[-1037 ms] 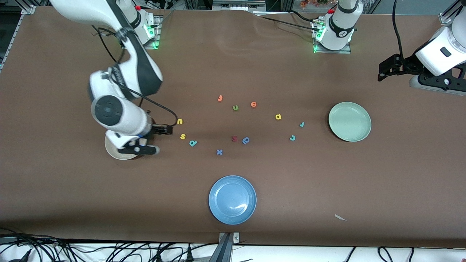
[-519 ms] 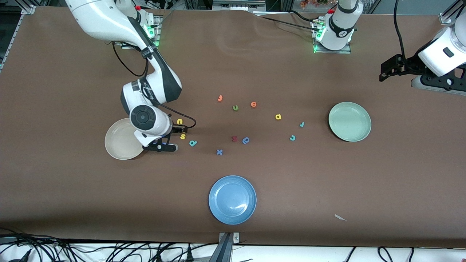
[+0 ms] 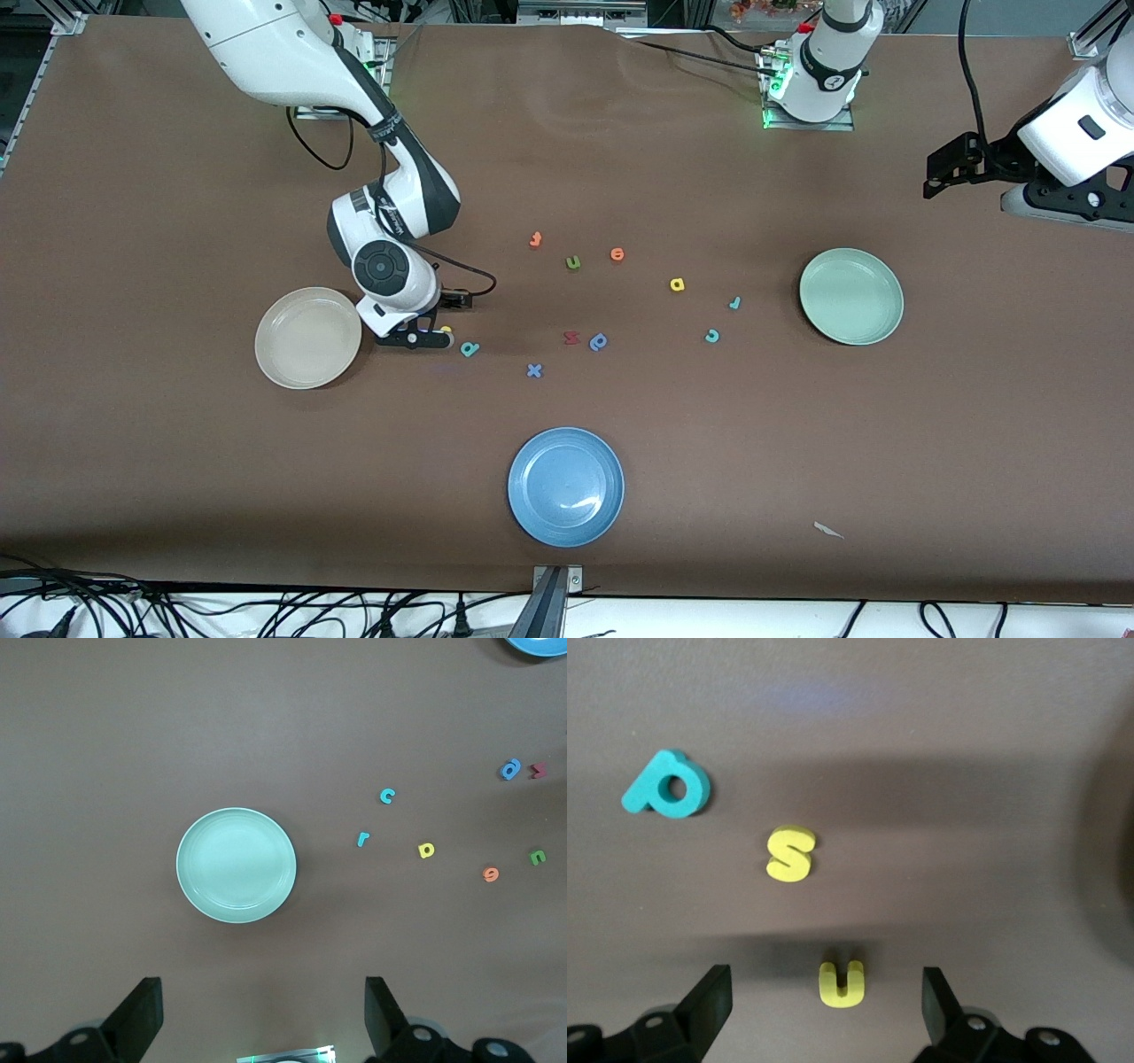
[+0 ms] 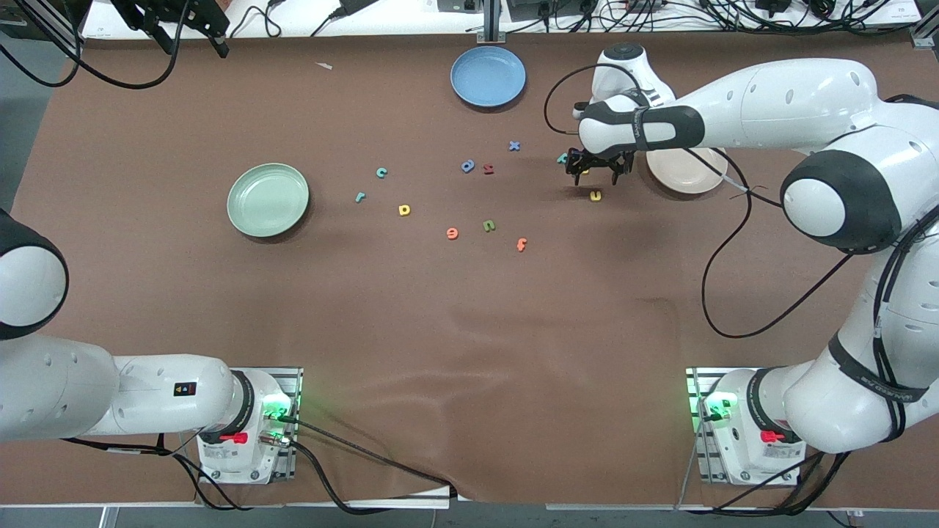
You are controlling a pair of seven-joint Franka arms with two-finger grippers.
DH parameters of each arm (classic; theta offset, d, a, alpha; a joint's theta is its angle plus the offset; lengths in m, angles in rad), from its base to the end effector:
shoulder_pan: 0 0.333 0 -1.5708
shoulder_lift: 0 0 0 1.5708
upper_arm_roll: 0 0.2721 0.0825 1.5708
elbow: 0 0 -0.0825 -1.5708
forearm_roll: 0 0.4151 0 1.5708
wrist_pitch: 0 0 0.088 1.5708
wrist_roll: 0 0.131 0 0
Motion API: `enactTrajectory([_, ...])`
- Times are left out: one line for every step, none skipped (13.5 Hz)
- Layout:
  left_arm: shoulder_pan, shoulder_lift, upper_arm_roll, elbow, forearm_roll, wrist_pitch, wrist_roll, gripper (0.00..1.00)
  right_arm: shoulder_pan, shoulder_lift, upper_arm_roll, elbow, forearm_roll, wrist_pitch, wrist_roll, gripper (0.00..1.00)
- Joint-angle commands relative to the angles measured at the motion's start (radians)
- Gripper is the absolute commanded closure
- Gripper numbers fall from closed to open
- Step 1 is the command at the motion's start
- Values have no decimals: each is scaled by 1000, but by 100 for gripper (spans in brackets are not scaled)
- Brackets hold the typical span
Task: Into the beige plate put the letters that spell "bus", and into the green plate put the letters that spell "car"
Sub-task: 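Reach the right gripper down to the yellow u letter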
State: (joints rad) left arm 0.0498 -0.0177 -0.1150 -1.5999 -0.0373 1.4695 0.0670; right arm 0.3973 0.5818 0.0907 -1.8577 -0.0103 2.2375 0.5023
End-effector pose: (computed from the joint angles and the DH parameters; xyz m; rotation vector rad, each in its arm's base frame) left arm 0.5649 -0.0425 0.5442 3.0944 -0.2072 -0.1751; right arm 0.5380 0.2875 0.1068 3.0703 -0.0261 -0.3025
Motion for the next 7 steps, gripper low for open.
enactTrajectory([1,-4,-2,9,17,-15,-6,0,-2,-7,4,-29,-13,28,-21,13])
enactTrajectory([1,-4,-2,9,19,-15,-4,0,-2,-11,6,-47,-11,48,-21,13])
enactTrajectory([1,-4,-2,9,17,-15,-6,0,-2,-16,6,-64,-10,63,-21,13])
enactTrajectory([1,-4,-2,9,19,-15,-4,0,-2,-17,6,-69,-10,66,-21,19])
enactTrajectory([1,-4,-2,9,17,-15,-6,0,-2,-20,6,-73,-8,65,-21,22])
enactTrajectory([1,-4,-2,9,17,-15,-4,0,-2,-23,9,-81,-8,66,-21,22])
enactTrajectory([1,-4,-2,9,17,-15,-4,0,-2,-30,14,-90,-8,67,-21,22])
